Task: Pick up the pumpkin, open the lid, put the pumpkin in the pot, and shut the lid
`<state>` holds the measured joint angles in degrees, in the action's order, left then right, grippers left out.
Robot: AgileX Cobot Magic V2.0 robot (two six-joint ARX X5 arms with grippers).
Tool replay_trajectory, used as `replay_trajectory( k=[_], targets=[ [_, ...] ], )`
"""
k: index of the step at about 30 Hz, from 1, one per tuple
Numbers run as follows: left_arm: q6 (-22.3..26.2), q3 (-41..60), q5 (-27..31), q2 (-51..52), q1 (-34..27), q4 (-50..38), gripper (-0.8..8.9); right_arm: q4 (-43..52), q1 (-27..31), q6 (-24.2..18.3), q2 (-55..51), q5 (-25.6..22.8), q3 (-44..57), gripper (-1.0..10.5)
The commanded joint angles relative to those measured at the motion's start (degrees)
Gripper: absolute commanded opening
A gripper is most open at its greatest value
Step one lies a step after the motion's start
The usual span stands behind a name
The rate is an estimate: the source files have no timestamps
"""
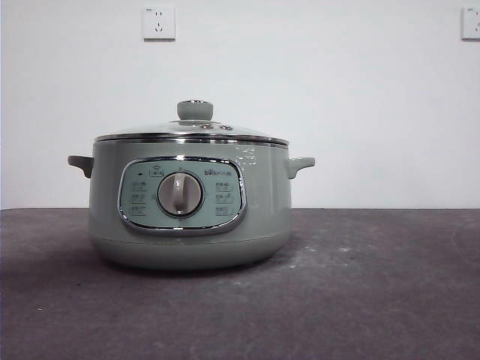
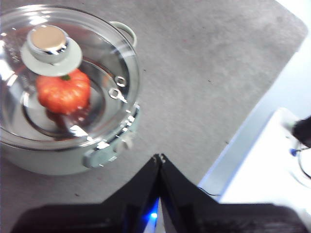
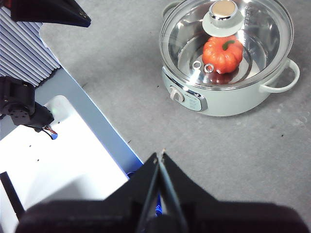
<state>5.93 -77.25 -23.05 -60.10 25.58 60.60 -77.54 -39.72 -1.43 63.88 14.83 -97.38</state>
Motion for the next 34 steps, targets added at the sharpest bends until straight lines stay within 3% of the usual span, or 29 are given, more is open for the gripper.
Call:
replay_trajectory(
  k=[1, 4, 9, 18, 27, 34],
  targets=[
    [3.3, -0.1, 1.9, 1.2, -1.6, -2.5, -0.03, -0.9, 0.0, 0.3, -0.3, -0.1, 0.2, 0.0],
    [6.2, 0.3, 1.9, 3.7, -5.2, -8.6, -0.03, -0.9, 0.0, 0.3, -0.3, -0.1, 0.2, 0.0],
    [6.3, 5.2, 1.8, 10.8, -13.1, -22.4, -0.03, -0.9, 0.0, 0.3, -0.7, -0.2, 0.2, 0.0],
    [6.3, 32.1, 4.4, 30.0, -22.8, -48.7, -0.03, -0.9, 0.0, 0.3, -0.7, -0.2, 0.2, 0.0],
    [5.9, 55.8, 9.9, 45.7, -24.4, -53.7, -0.03, -0.9, 0.0, 0.3, -0.9, -0.2, 0.2, 0.0],
    [4.3, 67.3, 14.6, 54.0, -24.5, -53.7, -0.03, -0.9, 0.0, 0.3, -1.1, -0.1, 0.2, 0.0]
  ],
)
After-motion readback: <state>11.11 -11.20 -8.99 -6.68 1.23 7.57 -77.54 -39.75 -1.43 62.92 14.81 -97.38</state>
